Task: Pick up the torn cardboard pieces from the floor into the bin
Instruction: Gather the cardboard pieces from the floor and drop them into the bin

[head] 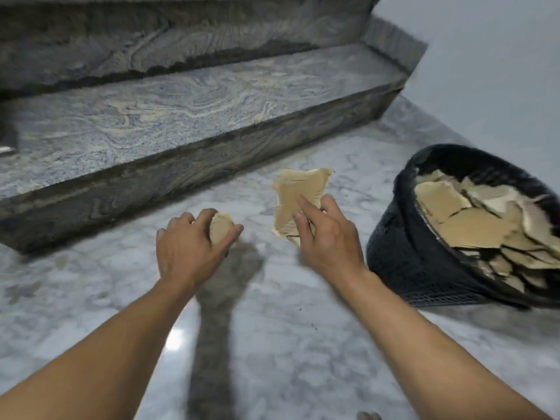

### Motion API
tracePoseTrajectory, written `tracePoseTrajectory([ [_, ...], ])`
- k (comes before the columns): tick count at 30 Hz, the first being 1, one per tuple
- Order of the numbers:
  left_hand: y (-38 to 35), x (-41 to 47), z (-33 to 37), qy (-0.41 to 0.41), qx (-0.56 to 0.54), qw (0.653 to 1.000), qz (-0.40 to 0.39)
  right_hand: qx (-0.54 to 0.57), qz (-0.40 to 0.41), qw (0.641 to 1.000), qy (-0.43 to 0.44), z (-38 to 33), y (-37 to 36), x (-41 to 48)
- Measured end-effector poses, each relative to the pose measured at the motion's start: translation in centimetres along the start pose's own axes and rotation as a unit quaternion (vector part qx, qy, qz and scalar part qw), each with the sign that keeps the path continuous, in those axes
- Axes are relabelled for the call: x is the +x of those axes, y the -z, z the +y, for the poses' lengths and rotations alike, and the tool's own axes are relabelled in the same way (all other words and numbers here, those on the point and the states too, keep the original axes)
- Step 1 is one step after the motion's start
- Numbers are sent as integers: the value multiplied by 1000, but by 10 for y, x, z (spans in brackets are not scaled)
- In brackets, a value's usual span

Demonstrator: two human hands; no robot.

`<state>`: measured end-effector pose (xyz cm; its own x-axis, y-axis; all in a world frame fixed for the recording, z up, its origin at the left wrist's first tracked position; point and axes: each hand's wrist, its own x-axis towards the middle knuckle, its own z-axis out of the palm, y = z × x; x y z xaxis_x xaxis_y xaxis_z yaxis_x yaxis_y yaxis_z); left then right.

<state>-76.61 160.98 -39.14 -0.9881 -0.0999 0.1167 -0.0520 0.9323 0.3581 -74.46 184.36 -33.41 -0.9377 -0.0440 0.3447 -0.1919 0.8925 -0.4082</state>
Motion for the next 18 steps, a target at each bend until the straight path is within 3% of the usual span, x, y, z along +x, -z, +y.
tracePoseTrajectory([
  [7, 81, 60, 201, -162, -94, 981, 54, -55, 138, 986, -71, 45, 180, 32],
  [12, 107, 61, 327, -258, -148, 954, 45, -68, 206, 956, -198, 99, 265, 38],
  [14, 103, 53, 369, -293, -163, 942, 12, -71, 212, 940, -258, 126, 281, 32],
  [18, 72, 38, 422, -325, -215, 908, -156, -59, 188, 925, -324, 168, 293, 11],
])
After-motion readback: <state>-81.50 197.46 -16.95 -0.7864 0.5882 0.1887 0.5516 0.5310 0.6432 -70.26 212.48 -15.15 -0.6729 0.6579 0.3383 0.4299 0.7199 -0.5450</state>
